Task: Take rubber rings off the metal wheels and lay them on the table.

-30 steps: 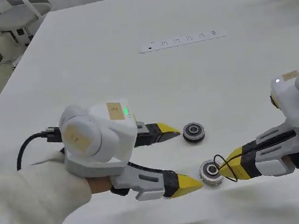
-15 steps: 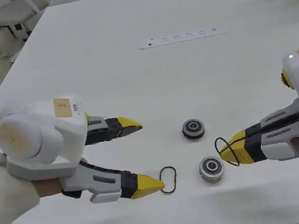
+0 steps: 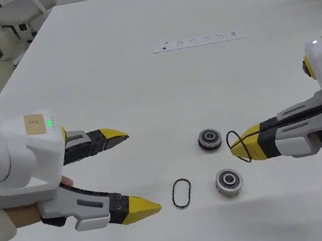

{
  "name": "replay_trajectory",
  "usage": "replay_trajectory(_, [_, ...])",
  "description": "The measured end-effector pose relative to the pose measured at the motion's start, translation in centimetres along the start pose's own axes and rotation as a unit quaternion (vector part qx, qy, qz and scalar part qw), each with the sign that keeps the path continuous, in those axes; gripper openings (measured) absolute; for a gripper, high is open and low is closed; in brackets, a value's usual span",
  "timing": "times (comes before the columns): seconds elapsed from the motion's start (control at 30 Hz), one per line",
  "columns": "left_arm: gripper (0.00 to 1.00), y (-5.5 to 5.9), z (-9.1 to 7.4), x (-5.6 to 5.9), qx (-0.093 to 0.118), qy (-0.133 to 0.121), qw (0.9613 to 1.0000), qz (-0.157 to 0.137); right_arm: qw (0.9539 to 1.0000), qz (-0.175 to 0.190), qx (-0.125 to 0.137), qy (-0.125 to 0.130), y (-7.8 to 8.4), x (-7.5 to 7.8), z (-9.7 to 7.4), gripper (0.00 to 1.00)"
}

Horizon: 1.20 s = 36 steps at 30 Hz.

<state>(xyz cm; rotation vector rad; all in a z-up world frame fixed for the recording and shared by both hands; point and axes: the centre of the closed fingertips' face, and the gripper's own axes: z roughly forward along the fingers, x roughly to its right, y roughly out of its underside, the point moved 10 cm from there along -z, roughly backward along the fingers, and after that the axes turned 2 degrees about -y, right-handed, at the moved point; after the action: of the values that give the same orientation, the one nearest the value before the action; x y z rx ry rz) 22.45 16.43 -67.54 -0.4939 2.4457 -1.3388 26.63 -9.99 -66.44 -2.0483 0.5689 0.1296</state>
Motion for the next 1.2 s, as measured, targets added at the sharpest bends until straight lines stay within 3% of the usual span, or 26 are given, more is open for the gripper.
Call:
replay_trajectory(0.17, [0.84,0.7,-0.5,0.1,0.016,-0.016,0.9994,-0.028,1.0000,-0.004,0.003,0.004,-0.4,0.1,0.3,0.00])
replay_trajectory(0.6, [0.87,2.2,-0.8,1.0,0.025,-0.027,0.9974,-0.063,0.9998,-0.012,-0.003,0.013,-1.4,0.4,1.8,0.00])
replay_trajectory(1.2, [0.85,3.0,-1.0,1.8,0.022,-0.031,0.9962,-0.078,0.9983,-0.033,-0.039,0.026,-0.3,0.0,6.0,0.00])
